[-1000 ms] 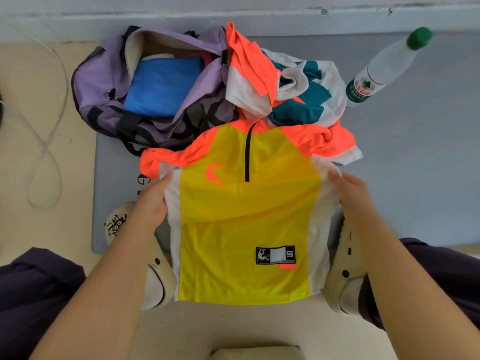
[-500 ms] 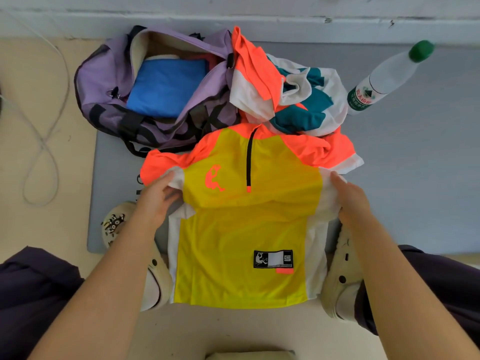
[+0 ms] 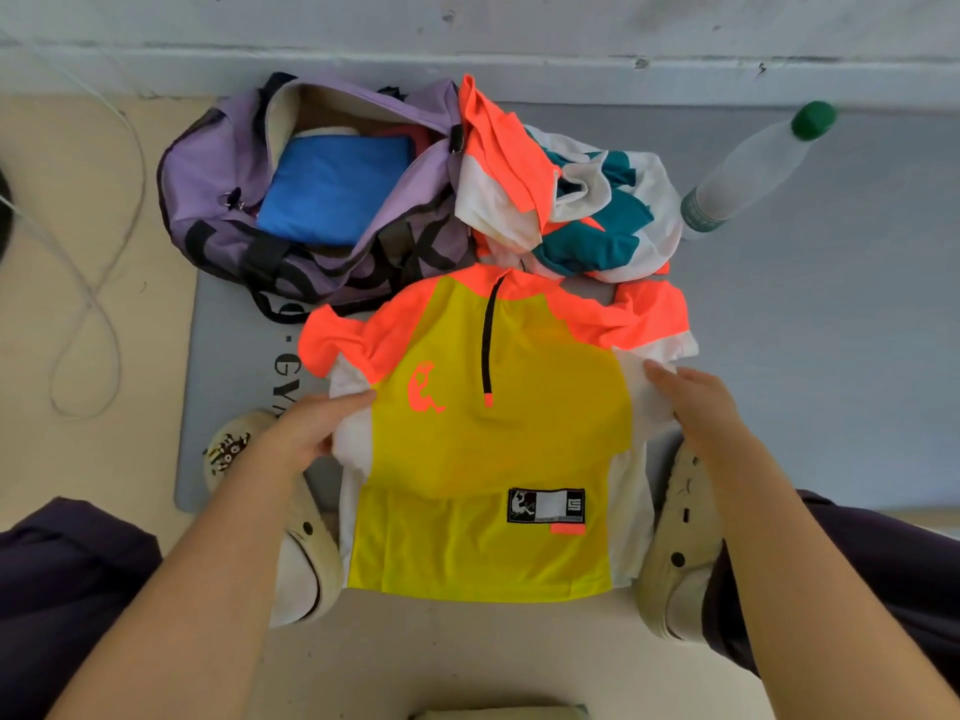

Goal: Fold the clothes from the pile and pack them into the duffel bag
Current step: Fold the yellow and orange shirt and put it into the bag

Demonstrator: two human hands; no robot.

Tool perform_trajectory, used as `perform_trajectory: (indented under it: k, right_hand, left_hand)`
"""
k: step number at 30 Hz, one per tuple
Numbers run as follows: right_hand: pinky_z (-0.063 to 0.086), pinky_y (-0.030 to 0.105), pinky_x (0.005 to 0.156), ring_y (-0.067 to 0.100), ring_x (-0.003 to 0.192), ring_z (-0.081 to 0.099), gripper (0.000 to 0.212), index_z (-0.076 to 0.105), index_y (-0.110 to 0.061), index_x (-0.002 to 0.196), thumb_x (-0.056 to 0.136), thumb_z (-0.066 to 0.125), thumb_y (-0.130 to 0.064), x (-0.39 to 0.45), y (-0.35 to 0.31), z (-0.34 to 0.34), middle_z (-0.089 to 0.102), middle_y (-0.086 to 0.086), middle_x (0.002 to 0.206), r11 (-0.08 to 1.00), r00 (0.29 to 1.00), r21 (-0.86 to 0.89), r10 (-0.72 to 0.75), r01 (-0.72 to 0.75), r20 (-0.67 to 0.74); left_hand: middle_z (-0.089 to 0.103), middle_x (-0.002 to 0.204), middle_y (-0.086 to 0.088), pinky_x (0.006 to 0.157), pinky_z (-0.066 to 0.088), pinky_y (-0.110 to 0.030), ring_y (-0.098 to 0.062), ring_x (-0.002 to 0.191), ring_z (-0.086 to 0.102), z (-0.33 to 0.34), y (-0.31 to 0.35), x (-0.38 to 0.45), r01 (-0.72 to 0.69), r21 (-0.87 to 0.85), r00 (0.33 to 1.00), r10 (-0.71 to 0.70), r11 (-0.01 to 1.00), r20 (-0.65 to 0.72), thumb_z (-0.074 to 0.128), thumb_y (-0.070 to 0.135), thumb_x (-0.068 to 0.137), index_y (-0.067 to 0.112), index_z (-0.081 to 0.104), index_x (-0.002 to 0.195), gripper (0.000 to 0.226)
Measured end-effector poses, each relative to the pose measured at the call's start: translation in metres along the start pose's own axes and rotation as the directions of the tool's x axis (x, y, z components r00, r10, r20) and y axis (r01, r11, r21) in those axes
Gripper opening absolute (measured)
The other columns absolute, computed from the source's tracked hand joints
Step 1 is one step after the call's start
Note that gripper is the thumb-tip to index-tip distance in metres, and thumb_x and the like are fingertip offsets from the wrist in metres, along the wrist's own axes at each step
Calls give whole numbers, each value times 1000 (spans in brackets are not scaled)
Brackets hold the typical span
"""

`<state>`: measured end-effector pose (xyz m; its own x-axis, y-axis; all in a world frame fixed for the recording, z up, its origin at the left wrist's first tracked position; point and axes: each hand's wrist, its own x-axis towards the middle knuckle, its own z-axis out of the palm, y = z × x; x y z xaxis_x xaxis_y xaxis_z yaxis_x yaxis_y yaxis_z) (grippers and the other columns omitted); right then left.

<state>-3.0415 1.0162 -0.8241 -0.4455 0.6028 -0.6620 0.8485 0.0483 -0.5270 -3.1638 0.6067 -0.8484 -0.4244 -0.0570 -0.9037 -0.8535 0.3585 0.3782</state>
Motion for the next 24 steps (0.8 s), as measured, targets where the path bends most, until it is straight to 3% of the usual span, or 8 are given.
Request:
perform_trajectory:
  k: [2,4,6,8,11,14,19,24]
  right_hand:
    - [44,34,59,21,74,51,39,63,-8,78,89,63,-45,-2,-3,-4,55,15,76,994,999,97,-36,40,-36]
    - [51,47,64,20,73,49,52,59,4,94,90,59,-47,-3,-9,-7,55,35,94,978,998,204,-28,40,-62]
    - [51,44,75,21,82,53,52,56,2,109,90,57,-46,-4,-14,-10,55,34,112,971,1000,239,-17,21,-22]
    - [52,40,84,23,93,61,40,60,-5,118,94,58,-37,-7,-18,-13,63,24,109,976,993,218,-3,-23,118]
    - [55,37,80,22,89,66,32,59,-4,124,96,59,-19,-17,-14,-13,68,12,106,978,940,202,-29,-43,339]
    - [53,37,80,22,83,63,30,60,1,119,96,59,-18,-23,-10,-15,66,11,96,979,966,201,-90,40,243]
    - [51,46,85,31,95,62,26,63,-5,113,94,61,-23,-26,-24,-29,66,16,102,960,980,235,-176,150,96]
    - [54,41,83,25,96,61,41,53,-31,130,92,65,-24,-27,-44,-46,59,9,109,897,986,410,-161,164,-43]
  left_hand:
    - [66,117,-17,90,53,-43,-29,103,65,-5,4,5,-130,-112,990,123,985,-72,73,33,86,5,62,112,40]
    - [61,118,-15,92,52,-40,-26,106,61,-11,19,2,-261,-362,965,249,895,-82,59,30,97,3,55,129,43]
    - [57,122,-13,96,49,-41,-26,113,57,-14,32,-3,-310,-461,947,312,831,-75,52,26,100,7,50,132,37]
    - [57,128,-14,101,46,-43,-30,118,55,-12,36,-10,-328,-300,942,335,896,-29,50,18,101,8,49,135,35]
    - [57,133,-16,95,45,-37,-27,115,55,-4,31,-18,-341,-41,940,342,939,9,52,7,99,9,50,137,38]
    - [55,134,-16,89,48,-35,-22,110,54,-4,23,-22,-351,17,935,352,936,-53,53,8,99,9,51,135,37]
    - [60,116,-4,67,41,-24,-20,100,55,-22,34,-31,-422,102,867,434,901,-246,62,29,94,21,61,124,32]
    - [60,130,0,89,51,-33,-21,115,59,-47,57,-43,-540,-94,798,473,836,-373,67,30,89,28,60,130,41]
